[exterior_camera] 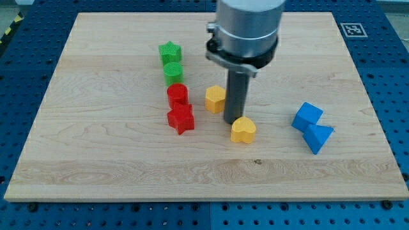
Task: Move the red star a bit left
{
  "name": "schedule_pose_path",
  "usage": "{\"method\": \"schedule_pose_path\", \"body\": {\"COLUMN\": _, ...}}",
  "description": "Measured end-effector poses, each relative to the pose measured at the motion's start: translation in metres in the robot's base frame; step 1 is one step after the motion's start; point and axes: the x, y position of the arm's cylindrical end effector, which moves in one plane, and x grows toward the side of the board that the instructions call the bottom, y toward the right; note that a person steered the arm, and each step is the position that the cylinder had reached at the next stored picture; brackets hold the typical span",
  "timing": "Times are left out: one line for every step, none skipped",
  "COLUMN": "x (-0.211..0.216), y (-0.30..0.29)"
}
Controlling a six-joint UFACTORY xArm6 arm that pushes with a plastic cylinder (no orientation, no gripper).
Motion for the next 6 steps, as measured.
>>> {"method": "schedule_pose_path", "body": {"x": 0.003, "y": -0.016}}
{"method": "schedule_pose_path", "body": {"x": 0.003, "y": -0.016}}
{"method": "schedule_pose_path", "body": {"x": 0.003, "y": -0.021}}
{"method": "schedule_pose_path", "body": {"x": 0.003, "y": -0.037}}
{"method": "schedule_pose_path", "body": {"x": 0.003, "y": -0.05}}
{"method": "schedule_pose_path", "body": {"x": 0.003, "y": -0.055}}
